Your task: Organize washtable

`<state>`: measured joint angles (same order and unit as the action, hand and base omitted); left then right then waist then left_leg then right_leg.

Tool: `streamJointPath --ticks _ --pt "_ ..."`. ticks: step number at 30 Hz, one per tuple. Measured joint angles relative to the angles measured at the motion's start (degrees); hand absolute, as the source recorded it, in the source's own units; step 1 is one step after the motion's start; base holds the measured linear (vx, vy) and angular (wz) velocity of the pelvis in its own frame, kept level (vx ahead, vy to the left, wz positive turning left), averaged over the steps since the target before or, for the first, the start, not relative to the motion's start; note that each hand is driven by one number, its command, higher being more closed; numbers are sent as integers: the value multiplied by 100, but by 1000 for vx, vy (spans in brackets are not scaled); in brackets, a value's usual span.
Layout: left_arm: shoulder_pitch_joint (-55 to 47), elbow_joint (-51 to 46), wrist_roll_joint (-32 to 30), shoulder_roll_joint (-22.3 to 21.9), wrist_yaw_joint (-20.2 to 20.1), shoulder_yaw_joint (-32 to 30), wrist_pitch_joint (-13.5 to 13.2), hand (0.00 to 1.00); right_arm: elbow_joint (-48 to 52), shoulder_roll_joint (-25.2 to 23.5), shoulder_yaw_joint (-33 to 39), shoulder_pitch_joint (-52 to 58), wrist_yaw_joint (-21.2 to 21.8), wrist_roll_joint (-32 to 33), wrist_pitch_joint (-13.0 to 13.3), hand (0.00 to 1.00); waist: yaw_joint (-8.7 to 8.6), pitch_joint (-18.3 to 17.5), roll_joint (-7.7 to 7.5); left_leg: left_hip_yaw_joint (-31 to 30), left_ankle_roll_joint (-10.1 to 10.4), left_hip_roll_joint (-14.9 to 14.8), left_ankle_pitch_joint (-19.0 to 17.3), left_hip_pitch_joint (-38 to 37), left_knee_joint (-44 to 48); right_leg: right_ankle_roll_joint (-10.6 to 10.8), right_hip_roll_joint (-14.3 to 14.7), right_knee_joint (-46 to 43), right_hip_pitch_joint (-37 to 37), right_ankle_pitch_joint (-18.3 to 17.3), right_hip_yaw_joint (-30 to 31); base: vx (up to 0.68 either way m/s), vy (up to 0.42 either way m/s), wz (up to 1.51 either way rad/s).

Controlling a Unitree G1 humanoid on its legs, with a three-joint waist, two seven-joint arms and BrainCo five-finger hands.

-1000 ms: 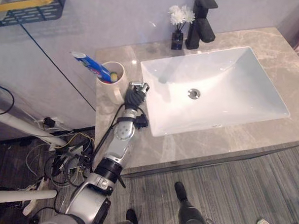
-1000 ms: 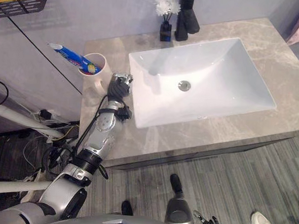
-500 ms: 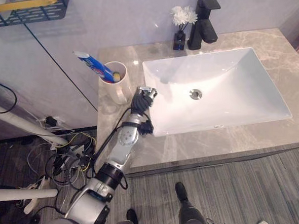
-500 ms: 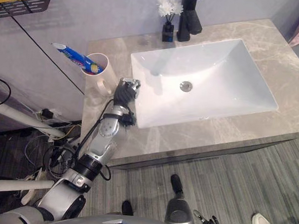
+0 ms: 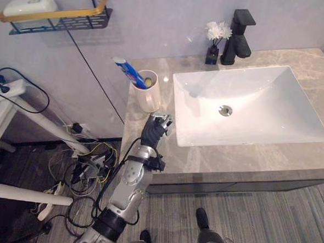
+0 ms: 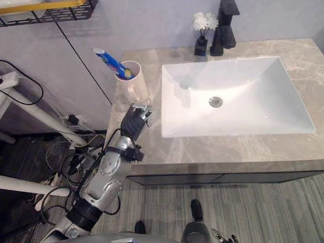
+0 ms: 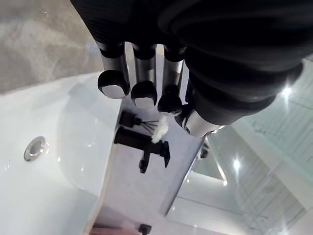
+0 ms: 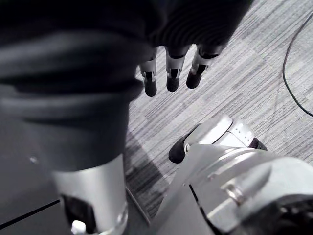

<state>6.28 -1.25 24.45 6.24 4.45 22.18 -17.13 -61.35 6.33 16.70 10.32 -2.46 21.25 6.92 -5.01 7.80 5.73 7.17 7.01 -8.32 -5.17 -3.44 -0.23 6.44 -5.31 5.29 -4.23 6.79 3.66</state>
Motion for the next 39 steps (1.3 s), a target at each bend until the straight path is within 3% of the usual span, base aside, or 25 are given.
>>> streamJointPath --ticks 3,14,30,39 --pt "-216 -6 -3 49 -3 -58 -1 100 -10 41 -100 2 1 13 -1 0 95 -76 0 -43 -1 -1 1 3 3 -3 -6 19 44 -3 -39 -38 4 7" --pt "-349 814 -134 43 173 -636 69 100 -130 44 -149 3 -5 11 -2 0 90 -260 -114 -111 6 -15 37 5 -25 -24 5 35 42 -16 -102 -9 -1 4" --pt "835 1706 -353 68 510 -874 73 100 -165 -2 -81 4 -3 -4 -6 0 60 -285 -230 209 10 -21 3 -18 -101 -17 63 29 -177 -9 198 21 -1 -9" --pt "1415 2198 -354 99 649 -883 78 100 -158 -50 -15 1 -12 -44 -15 0 -79 -254 -275 404 8 -20 -39 -68 -140 -14 97 35 -258 -9 365 12 3 -11"
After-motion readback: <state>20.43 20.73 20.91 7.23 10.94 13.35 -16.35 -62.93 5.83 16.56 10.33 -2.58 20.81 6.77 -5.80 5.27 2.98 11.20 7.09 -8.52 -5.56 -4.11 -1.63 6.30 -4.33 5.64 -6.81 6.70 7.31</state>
